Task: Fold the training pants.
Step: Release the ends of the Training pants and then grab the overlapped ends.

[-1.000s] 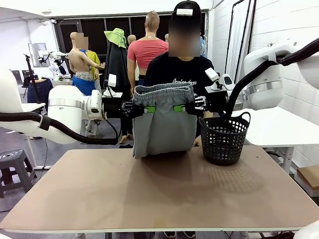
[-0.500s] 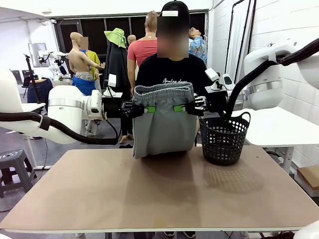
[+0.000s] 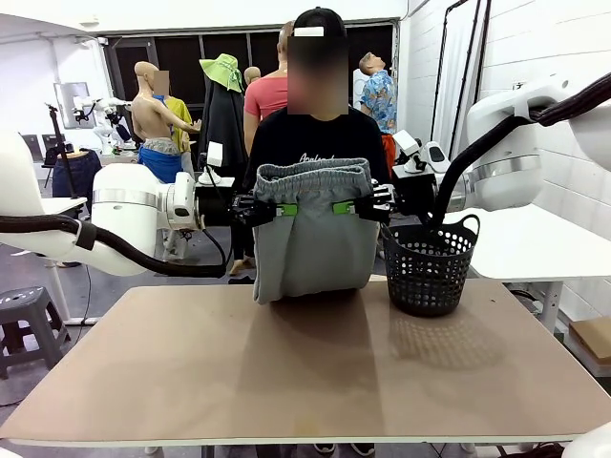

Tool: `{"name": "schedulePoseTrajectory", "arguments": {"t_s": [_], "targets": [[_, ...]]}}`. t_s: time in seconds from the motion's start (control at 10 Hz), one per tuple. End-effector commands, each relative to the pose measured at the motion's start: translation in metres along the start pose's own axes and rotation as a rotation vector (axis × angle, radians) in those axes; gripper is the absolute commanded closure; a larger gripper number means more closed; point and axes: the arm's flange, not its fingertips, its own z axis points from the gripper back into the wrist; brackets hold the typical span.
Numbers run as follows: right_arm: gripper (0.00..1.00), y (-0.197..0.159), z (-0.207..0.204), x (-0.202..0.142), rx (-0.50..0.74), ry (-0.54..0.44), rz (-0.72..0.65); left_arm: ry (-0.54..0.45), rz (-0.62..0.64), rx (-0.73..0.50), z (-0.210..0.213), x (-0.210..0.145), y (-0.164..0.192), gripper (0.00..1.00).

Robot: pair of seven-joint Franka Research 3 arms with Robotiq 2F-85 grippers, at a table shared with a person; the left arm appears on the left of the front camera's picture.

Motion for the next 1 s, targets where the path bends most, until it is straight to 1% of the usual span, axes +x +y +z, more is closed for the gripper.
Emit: {"name": "schedulePoseTrajectory", "arguments": {"t_s": [0.0, 0.9], "targets": [[1.00, 0.0017, 0.0005, 0.0007, -0.005, -0.017, 0.008, 0.003, 0.013, 0.010, 0.0002, 0.0045, -0.0007, 1.00], [1.00, 0.0017, 0.0005, 0.0007, -0.005, -0.017, 0.008, 0.003, 0.013, 0.010, 0.0002, 0.0045, -0.0007, 1.00]]}}
